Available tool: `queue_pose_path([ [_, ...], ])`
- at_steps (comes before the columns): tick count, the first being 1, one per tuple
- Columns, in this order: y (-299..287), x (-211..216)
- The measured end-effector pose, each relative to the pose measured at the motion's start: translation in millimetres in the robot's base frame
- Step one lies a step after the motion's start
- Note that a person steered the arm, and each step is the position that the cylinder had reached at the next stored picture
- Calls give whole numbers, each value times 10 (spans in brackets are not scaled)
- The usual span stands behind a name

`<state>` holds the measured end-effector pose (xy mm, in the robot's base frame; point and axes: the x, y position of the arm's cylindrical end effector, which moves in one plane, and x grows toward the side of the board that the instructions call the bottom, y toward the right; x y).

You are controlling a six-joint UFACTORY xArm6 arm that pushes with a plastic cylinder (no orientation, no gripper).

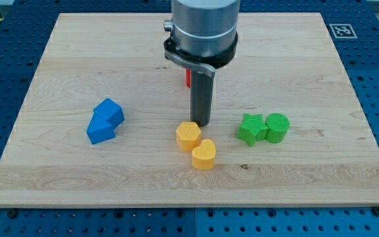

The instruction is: Put the green blocks to the right side of the board

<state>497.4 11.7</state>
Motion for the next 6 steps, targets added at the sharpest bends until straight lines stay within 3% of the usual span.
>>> queue_pose_path([
  [2, 223, 75],
  [6, 1527, 75],
])
